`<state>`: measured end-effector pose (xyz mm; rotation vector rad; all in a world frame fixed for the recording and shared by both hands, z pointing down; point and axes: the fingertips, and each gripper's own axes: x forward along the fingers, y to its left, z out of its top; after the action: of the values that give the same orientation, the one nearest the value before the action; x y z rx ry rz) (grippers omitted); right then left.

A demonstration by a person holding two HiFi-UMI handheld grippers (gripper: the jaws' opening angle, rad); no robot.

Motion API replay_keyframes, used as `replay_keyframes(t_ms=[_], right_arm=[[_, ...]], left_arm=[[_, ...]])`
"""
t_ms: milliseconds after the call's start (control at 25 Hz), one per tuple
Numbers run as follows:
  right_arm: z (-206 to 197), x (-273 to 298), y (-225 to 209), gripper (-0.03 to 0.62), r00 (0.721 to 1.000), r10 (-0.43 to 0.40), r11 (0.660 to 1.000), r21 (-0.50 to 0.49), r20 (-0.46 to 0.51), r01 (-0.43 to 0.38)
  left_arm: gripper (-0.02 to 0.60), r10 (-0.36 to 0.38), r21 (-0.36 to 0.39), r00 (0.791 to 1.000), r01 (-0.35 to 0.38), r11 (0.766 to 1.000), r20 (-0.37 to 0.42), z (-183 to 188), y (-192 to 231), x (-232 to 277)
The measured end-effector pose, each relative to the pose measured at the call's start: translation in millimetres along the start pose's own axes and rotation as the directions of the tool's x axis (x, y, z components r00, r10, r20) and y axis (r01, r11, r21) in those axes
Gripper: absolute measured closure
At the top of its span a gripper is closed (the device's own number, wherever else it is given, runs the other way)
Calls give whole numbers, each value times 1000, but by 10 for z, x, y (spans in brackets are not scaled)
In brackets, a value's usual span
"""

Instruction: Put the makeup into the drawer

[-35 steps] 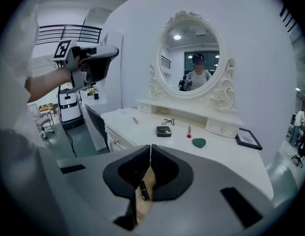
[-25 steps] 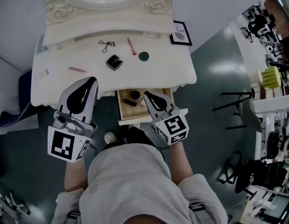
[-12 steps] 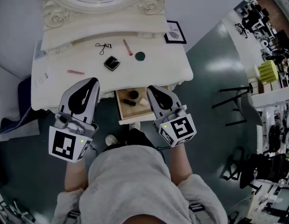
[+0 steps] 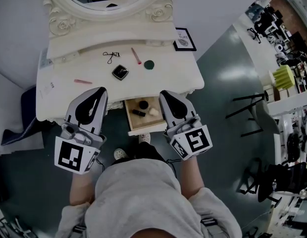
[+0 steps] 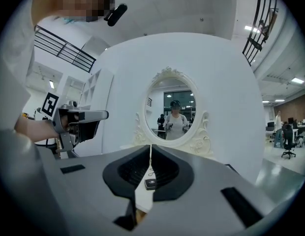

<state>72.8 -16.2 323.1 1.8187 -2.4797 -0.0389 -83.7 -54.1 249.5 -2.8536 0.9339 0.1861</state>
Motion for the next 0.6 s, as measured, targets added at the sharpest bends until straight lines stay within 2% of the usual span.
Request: replay_keyframes(t_ms=[600], right_arm=[[303, -92, 119, 569, 997, -35, 999, -34, 65, 37]], left_arm=[[566, 0, 9, 1000, 0, 1000, 22, 92, 20, -122]])
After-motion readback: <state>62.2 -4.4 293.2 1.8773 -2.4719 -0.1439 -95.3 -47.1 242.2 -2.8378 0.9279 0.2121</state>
